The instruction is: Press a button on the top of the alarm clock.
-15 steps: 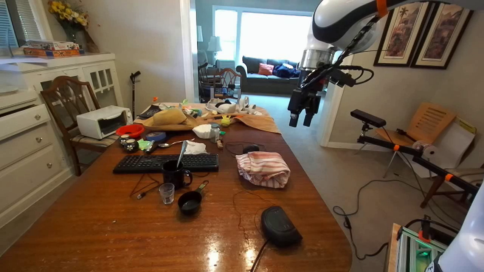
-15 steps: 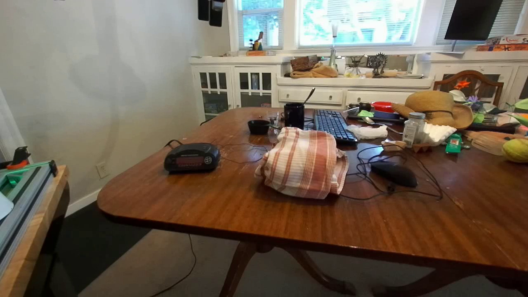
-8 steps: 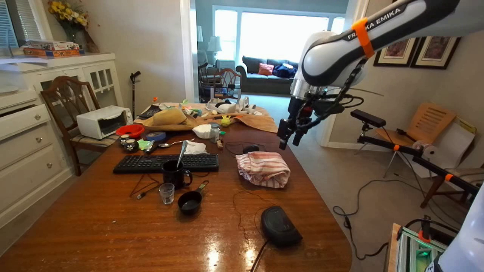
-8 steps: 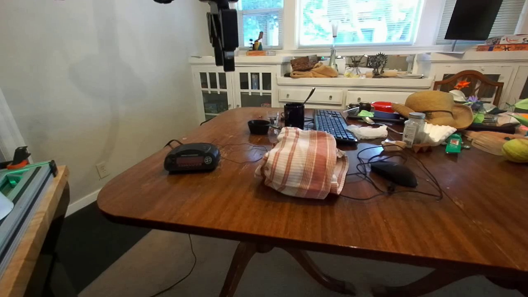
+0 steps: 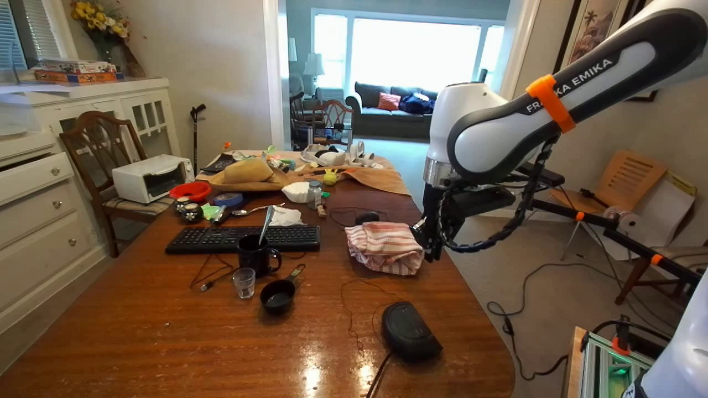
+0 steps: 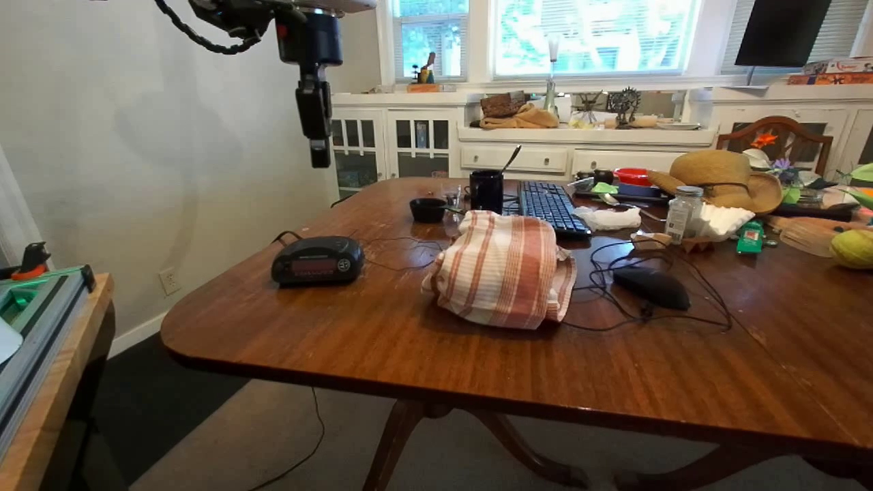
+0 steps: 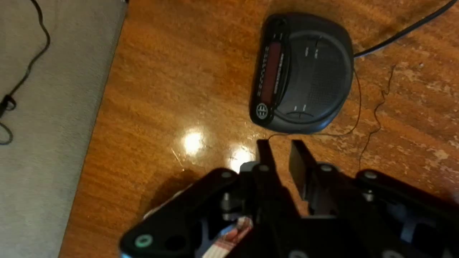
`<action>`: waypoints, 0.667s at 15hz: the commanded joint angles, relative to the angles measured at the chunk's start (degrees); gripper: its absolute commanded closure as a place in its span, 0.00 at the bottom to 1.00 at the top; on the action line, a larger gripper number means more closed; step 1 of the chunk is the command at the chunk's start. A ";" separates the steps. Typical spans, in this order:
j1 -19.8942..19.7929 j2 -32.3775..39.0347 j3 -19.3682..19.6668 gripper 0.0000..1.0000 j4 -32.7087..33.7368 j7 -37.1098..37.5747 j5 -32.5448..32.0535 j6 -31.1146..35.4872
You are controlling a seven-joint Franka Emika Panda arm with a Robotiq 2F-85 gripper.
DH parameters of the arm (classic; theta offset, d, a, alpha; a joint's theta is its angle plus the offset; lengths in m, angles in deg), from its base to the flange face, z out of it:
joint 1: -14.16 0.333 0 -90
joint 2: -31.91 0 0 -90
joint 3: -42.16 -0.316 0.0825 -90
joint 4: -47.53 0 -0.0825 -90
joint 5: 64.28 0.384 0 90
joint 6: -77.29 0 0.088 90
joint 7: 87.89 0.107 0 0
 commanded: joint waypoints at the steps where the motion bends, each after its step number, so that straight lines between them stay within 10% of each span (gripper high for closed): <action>1: 0.75 -3.16 -2.83 1.00 -4.10 6.67 0.97 -2.62; 10: 2.45 -1.45 -4.05 0.99 -5.94 4.51 3.13 1.10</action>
